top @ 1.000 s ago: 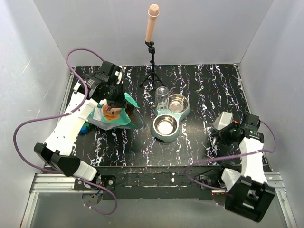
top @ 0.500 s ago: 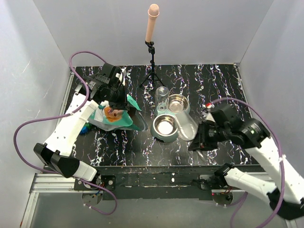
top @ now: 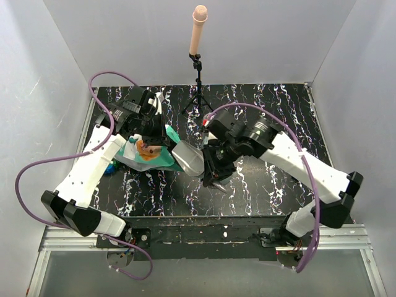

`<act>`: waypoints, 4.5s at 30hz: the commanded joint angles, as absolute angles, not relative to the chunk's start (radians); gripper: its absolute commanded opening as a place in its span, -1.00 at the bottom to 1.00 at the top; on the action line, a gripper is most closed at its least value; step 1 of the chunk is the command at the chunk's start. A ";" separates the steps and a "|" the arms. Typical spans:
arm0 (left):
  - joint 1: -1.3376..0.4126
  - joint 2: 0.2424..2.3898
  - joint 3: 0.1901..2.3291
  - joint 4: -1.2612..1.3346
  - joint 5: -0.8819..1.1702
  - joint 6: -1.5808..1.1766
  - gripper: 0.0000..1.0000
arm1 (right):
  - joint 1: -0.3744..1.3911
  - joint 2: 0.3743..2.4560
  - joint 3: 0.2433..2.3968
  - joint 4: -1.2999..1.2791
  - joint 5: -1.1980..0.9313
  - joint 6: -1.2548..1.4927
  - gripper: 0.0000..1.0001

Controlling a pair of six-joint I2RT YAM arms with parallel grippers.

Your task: Serve the pet food

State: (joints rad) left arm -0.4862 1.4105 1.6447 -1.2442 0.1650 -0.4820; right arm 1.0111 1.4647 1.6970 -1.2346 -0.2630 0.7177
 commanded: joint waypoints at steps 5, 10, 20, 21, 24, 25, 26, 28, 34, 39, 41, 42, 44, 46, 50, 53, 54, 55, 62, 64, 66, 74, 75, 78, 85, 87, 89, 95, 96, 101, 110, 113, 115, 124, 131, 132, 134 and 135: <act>-0.488 1.354 1.709 -1.201 0.281 -0.535 -1.00 | 1.072 1.604 1.897 -1.417 -0.048 0.582 -0.97; -0.488 1.371 1.762 -1.207 0.313 -0.535 -1.00 | 1.138 1.715 2.003 -1.448 0.027 0.537 -0.97; -0.488 1.391 1.894 -1.177 0.313 -0.529 -1.00 | 1.172 1.813 2.172 -1.462 -0.032 0.531 -0.97; -0.488 1.390 1.904 -1.167 0.317 -0.526 -1.00 | 1.154 1.842 2.233 -1.477 -0.058 0.534 -0.97; -0.488 1.382 1.936 -1.151 0.298 -0.508 -1.00 | 1.126 1.902 2.388 -1.534 -0.101 0.549 -0.97; -0.488 1.381 1.943 -1.149 0.285 -0.502 -1.00 | 1.126 1.907 2.410 -1.555 -0.098 0.549 -0.97; -0.488 1.381 1.948 -1.149 0.281 -0.494 -1.00 | 1.123 1.904 2.404 -1.558 -0.109 0.554 -0.97; -0.488 1.390 1.959 -1.160 0.285 -0.485 -1.00 | 1.109 1.885 2.388 -1.546 -0.150 0.566 -0.97; -0.488 1.410 1.959 -1.143 0.353 -0.451 -1.00 | 1.031 1.873 2.372 -1.554 -0.169 0.639 -0.97; -0.488 1.401 1.864 -1.109 0.435 -0.497 -1.00 | 0.963 1.891 2.322 -1.396 -0.192 0.715 -0.97; -0.488 1.370 1.774 -1.057 0.448 -0.532 -1.00 | 0.959 1.917 2.310 -1.367 -0.166 0.733 -0.97; -0.488 1.347 1.744 -1.033 0.436 -0.549 -1.00 | 0.959 1.919 2.297 -1.358 -0.157 0.741 -0.97; -0.488 1.319 1.703 -1.002 0.408 -0.571 -1.00 | 0.959 1.911 2.254 -1.347 -0.108 0.746 -0.97; -0.488 1.312 1.701 -0.989 0.397 -0.580 -1.00 | 0.953 1.888 2.205 -1.362 -0.049 0.727 -0.97; -0.488 1.312 1.730 -1.029 0.368 -0.543 -1.00 | 0.899 1.754 1.960 -1.243 -0.158 0.742 -0.97; -0.488 1.307 1.738 -1.072 0.334 -0.494 -1.00 | 0.850 1.661 1.823 -1.149 -0.167 0.804 -0.97; -0.488 1.310 1.740 -1.081 0.334 -0.485 -1.00 | 0.848 1.661 1.827 -1.155 -0.151 0.805 -0.97; -0.488 1.312 1.741 -1.086 0.340 -0.482 -1.00 | 0.854 1.672 1.854 -1.164 -0.132 0.804 -0.97; -0.488 1.327 1.713 -0.993 0.440 -0.555 -1.00 | 0.934 1.890 2.130 -1.330 0.027 0.798 -0.97; -0.488 1.330 1.713 -0.979 0.449 -0.572 -1.00 | 0.951 1.916 2.161 -1.358 0.072 0.789 -0.97; -0.488 1.325 1.698 -0.989 0.428 -0.587 -1.00 | 0.954 1.937 2.164 -1.356 0.072 0.776 -0.97; -0.488 1.212 1.470 -0.927 0.373 -0.739 -1.00 | 0.980 2.182 2.292 -1.207 0.008 0.739 -0.97; -0.488 1.213 1.453 -0.913 0.386 -0.753 -1.00 | 0.983 2.218 2.308 -1.198 0.008 0.735 -0.97; -0.488 1.250 1.434 -0.894 0.443 -0.770 -1.00 | 1.000 2.249 2.296 -1.192 -0.025 0.713 -0.97; -0.491 1.316 1.485 -0.848 0.518 -0.801 -1.00 | 0.992 2.035 1.846 -0.821 -0.097 0.769 -0.97; -0.495 1.315 1.482 -0.836 0.534 -0.828 -1.00 | 1.002 2.173 1.992 -0.749 -0.123 0.743 -0.97; -0.497 1.312 1.479 -0.834 0.552 -0.841 -1.00 | 1.003 2.274 2.202 -0.701 -0.176 0.713 -0.97; -0.505 1.313 1.503 -0.854 0.574 -0.812 -1.00 | 0.967 2.177 2.045 -0.226 -0.349 0.753 -0.97; -0.505 1.315 1.514 -0.874 0.562 -0.787 -1.00 | 0.954 2.155 1.969 -0.148 -0.392 0.794 -0.97; -0.505 1.307 1.568 -0.974 0.493 -0.707 -1.00 | 0.922 2.060 1.726 0.145 -0.587 0.903 -0.97; -0.505 1.284 1.646 -1.035 0.339 -0.640 -1.00 | 0.871 1.754 1.415 0.096 -0.615 0.927 -0.97; -0.505 1.267 1.667 -1.048 0.292 -0.612 -1.00 | 0.864 1.680 1.349 0.009 -0.604 0.910 -0.97; -0.505 1.255 1.678 -1.060 0.261 -0.600 -1.00 | 0.854 1.638 1.290 -0.030 -0.610 0.916 -0.97; -0.505 1.189 1.626 -1.134 0.212 -0.572 -1.00 | 0.841 1.459 1.291 -0.326 -0.529 0.898 -0.97; -0.505 1.126 1.557 -1.069 0.204 -0.624 -1.00 | 0.838 1.402 1.260 -0.400 -0.546 0.879 -0.97; -0.505 1.126 1.559 -1.062 0.212 -0.627 -1.00 | 0.839 1.393 1.241 -0.387 -0.549 0.890 -0.97; -0.505 1.129 1.557 -1.049 0.222 -0.629 -1.00 | 0.836 1.382 1.238 -0.385 -0.558 0.900 -0.97; -0.505 1.127 1.557 -1.049 0.221 -0.627 -1.00 | 0.835 1.373 1.241 -0.387 -0.557 0.902 -0.97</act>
